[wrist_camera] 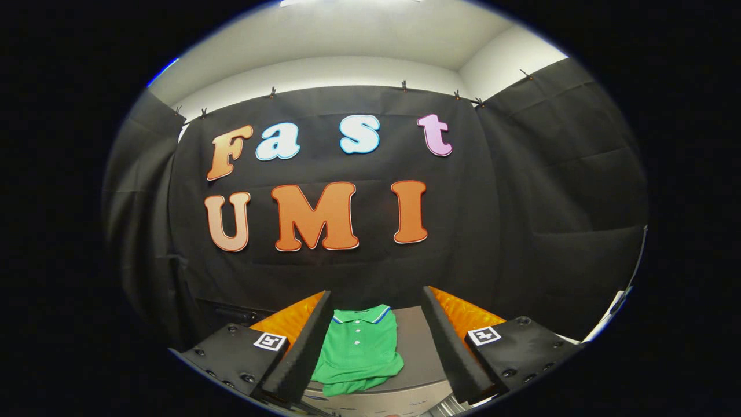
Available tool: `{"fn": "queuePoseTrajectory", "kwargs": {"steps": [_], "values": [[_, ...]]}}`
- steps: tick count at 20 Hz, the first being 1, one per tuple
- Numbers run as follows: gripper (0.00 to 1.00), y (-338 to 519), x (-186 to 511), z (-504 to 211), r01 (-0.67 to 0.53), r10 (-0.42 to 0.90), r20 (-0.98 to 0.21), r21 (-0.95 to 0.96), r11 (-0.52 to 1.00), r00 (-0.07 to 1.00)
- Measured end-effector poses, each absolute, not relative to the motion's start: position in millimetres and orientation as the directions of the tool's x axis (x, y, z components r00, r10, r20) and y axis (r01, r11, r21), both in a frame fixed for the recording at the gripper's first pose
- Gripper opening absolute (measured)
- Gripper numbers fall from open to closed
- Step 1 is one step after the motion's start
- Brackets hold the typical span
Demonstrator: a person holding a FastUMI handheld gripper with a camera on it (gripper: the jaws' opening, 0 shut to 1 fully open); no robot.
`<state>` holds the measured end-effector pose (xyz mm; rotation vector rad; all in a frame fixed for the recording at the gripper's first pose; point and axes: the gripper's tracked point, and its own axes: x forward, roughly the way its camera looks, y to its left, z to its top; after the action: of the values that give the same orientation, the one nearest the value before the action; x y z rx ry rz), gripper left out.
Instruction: Put the clothes into the washing machine and then close the washing machine lid.
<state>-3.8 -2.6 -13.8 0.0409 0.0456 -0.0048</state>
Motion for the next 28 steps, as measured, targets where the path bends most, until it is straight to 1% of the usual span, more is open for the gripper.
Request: {"fn": "queuePoseTrajectory", "kwargs": {"steps": [2,5,7,9,10,13,16,20,25,28], "values": [[0.98,0.8,11.3,-17.7,-0.002,0.005,-0.079,0.039,0.999,0.997],[0.98,15.6,37.0,-20.3,-0.052,0.056,-0.125,0.033,0.998,0.991],[0.98,27.4,59.2,-26.5,-0.09,0.095,-0.173,0.036,0.995,0.98],[0.98,36.8,86.3,-40.5,-0.116,0.116,-0.254,0.017,0.993,0.96],[0.98,36.7,97.4,-55.3,-0.114,0.106,-0.334,-0.004,0.994,0.936],[0.98,54.5,121.4,-90.7,-0.165,0.154,-0.478,0.02,0.986,0.865],[0.97,65.0,138.1,-118.1,-0.177,0.195,-0.58,0.088,0.98,0.791],[0.98,58.6,150.1,-161.4,-0.168,0.177,-0.709,0.083,0.982,0.683],[0.98,55.4,149.8,-196.7,-0.177,0.19,-0.797,0.106,0.978,0.573],[0.98,47.5,140.9,-220.3,-0.173,0.157,-0.851,0.08,0.982,0.501]]}}
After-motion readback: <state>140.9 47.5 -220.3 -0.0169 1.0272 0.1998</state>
